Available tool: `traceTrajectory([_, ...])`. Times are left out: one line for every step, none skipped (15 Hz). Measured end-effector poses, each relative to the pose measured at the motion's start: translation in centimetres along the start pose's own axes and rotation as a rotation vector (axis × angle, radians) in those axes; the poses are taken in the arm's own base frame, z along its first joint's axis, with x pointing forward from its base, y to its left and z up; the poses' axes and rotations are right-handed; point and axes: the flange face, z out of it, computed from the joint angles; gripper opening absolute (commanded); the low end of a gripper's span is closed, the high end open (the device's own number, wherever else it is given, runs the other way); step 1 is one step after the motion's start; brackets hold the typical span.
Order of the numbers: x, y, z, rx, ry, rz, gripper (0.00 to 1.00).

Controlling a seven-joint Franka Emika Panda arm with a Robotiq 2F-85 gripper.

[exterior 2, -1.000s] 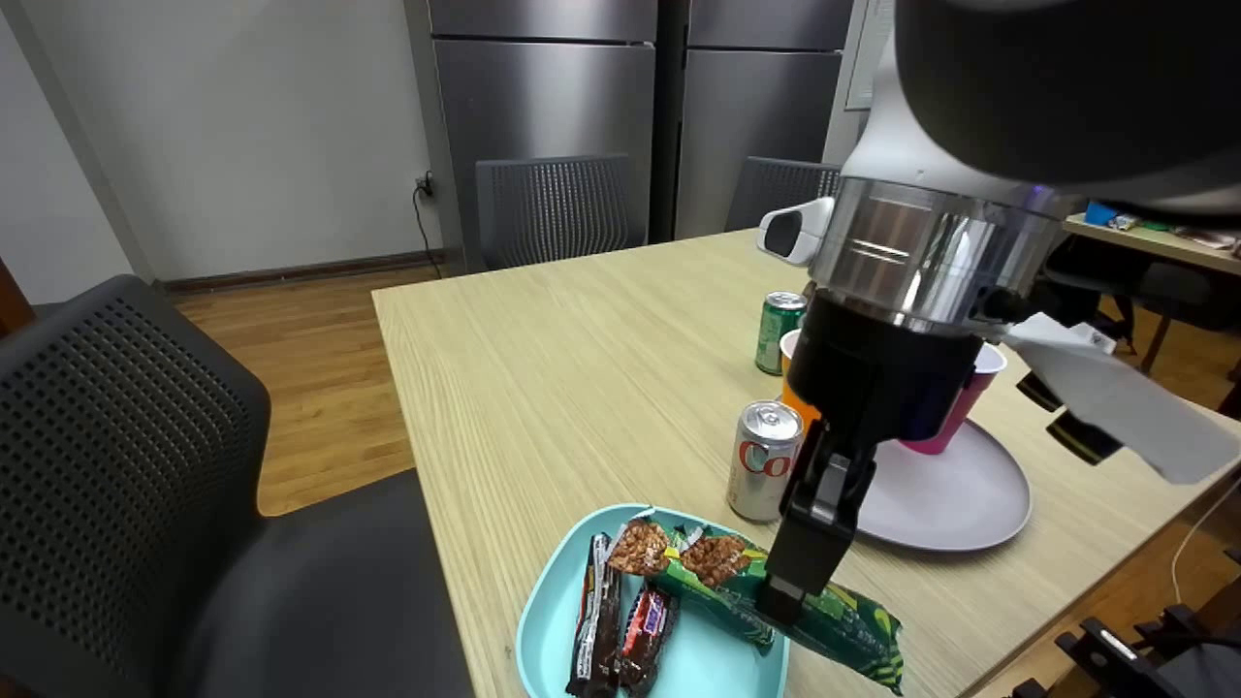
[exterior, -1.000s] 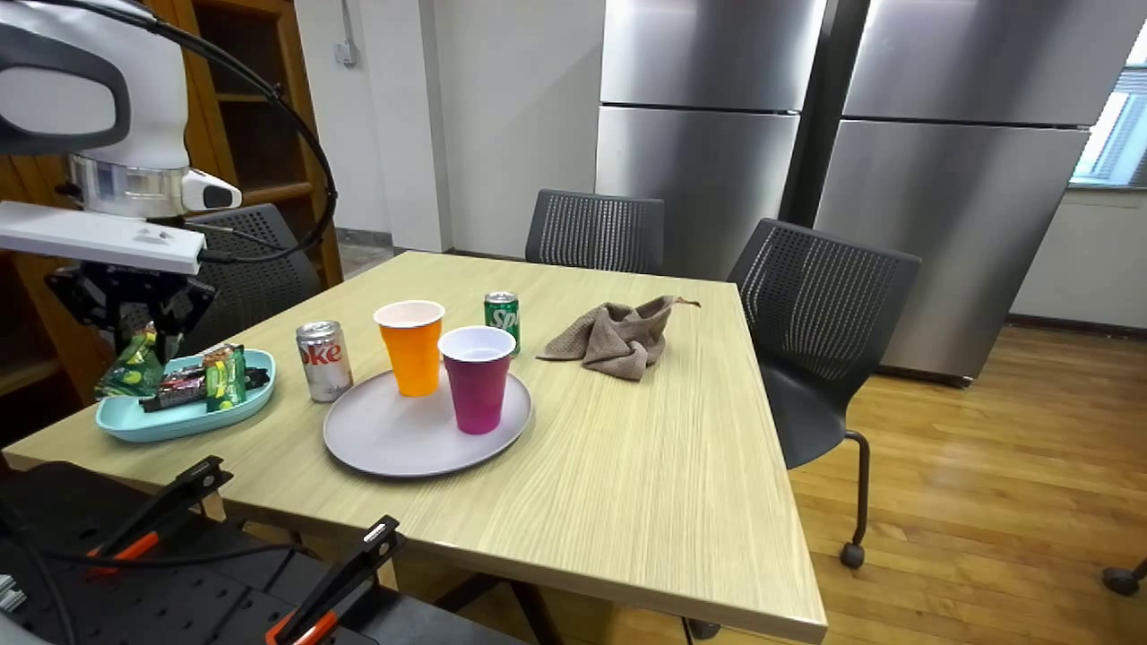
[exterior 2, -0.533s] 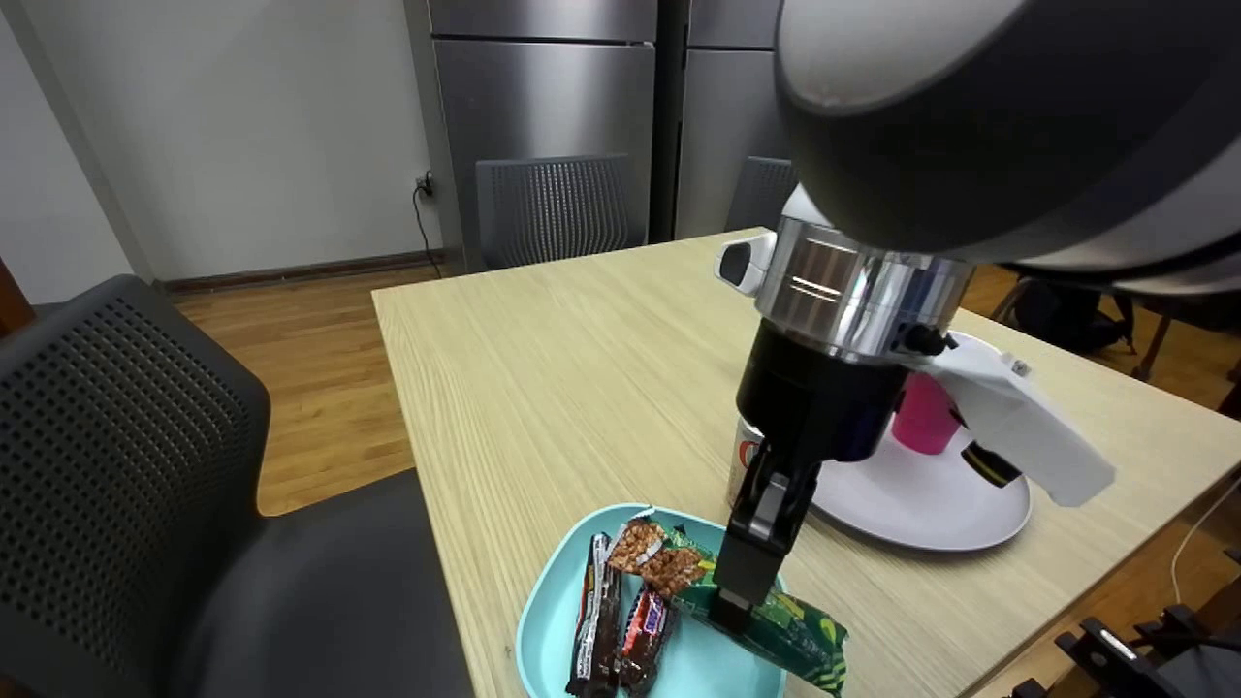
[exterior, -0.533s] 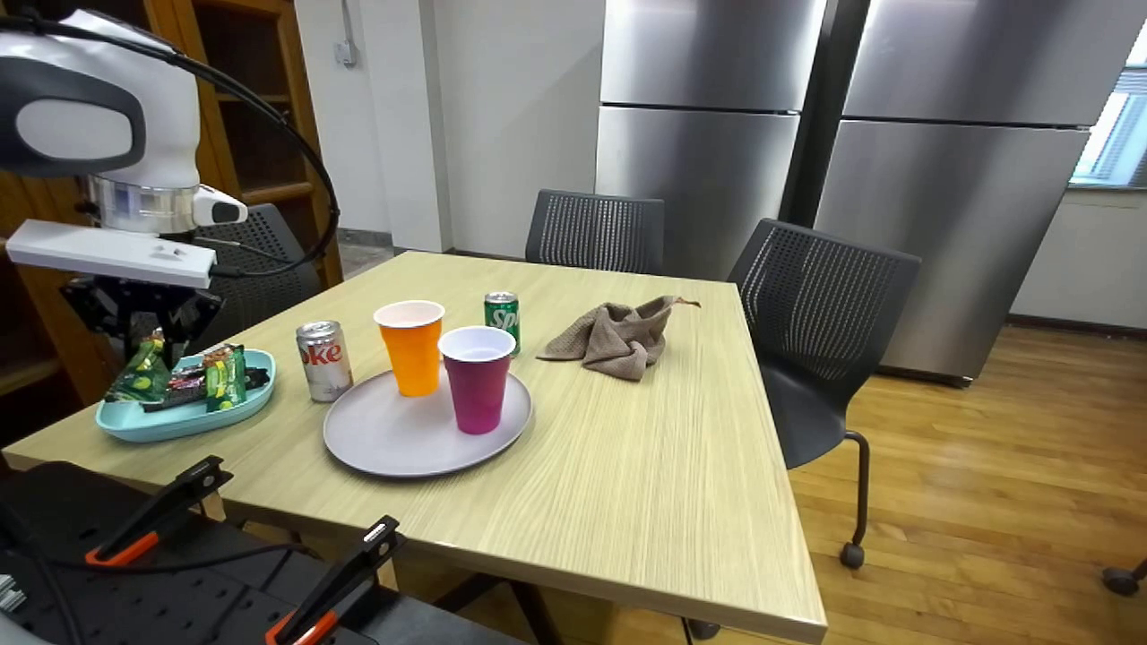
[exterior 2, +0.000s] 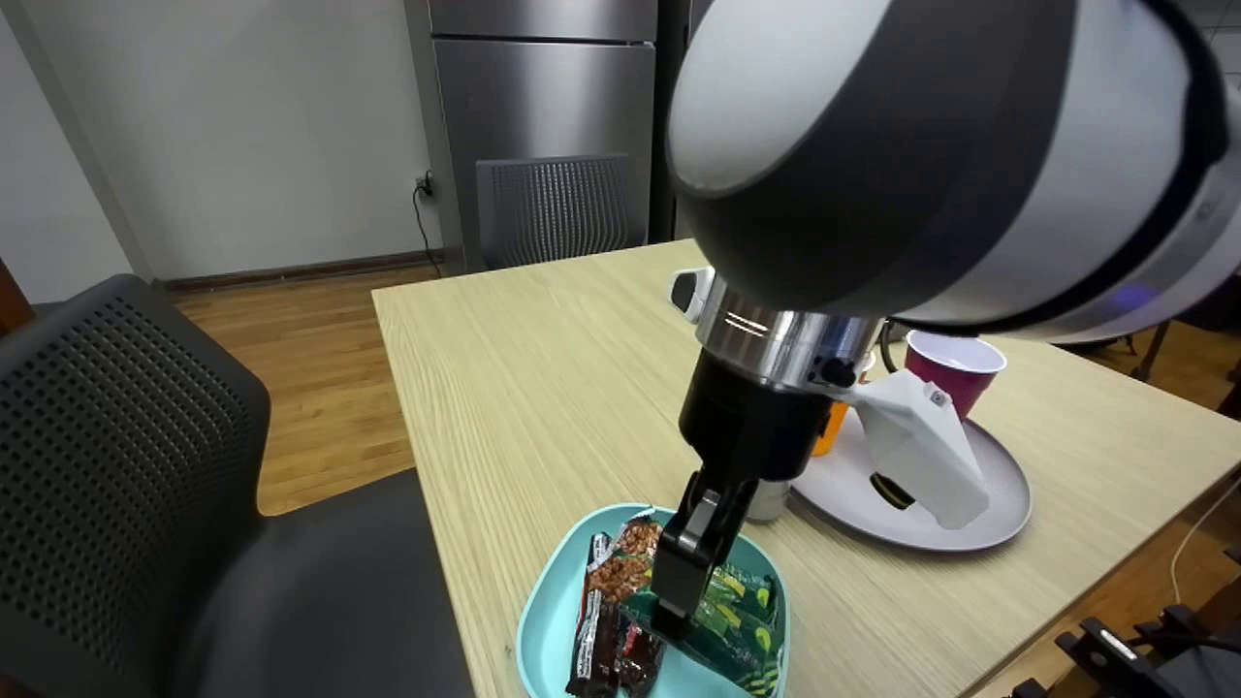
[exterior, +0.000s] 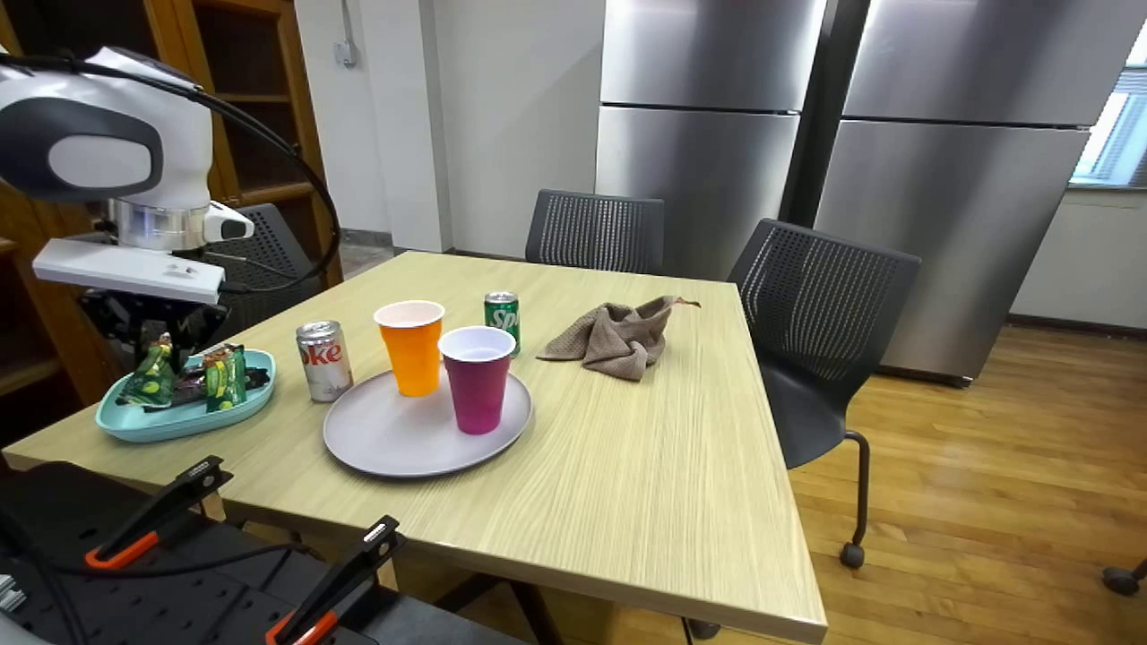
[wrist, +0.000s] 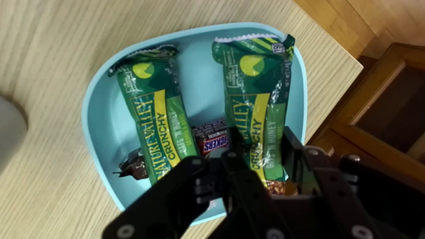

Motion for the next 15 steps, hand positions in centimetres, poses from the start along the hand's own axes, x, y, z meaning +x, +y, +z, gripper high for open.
traceTrajectory([0.19,0.07,0.22,0.001,0.002,-0.006,0.08])
traceTrajectory([0.33,0.18,0.39,-0.001,0.005,-0.013,0.08])
traceTrajectory([0.42,0.28,0.54,-0.004,0.009,-0.022,0.08])
traceTrajectory([0.46,0.42,0.68,-0.006,0.011,-0.032,0.58])
traceTrajectory([0.5,0.55,0.77,-0.01,0.013,-0.042,0.59])
traceTrajectory([0.54,0.69,0.86,-0.013,0.015,-0.051,0.66])
traceTrajectory([0.61,0.81,0.89,-0.017,0.018,-0.06,0.72])
traceTrajectory([0.71,0.88,0.85,-0.02,0.022,-0.07,0.81])
traceTrajectory([0.83,0.91,0.77,-0.023,0.025,-0.079,0.87])
traceTrajectory([0.94,0.88,0.66,-0.025,0.027,-0.088,0.95])
traceTrajectory([1.01,0.84,0.56,-0.027,0.028,-0.097,0.99])
traceTrajectory([1.05,0.76,0.46,-0.029,0.03,-0.104,1.0])
traceTrajectory([1.09,0.69,0.34,-0.032,0.034,-0.112,1.0])
traceTrajectory([1.14,0.6,0.17,-0.034,0.04,-0.12,1.0])
traceTrajectory([1.18,0.53,-0.01,-0.036,0.045,-0.127,1.0])
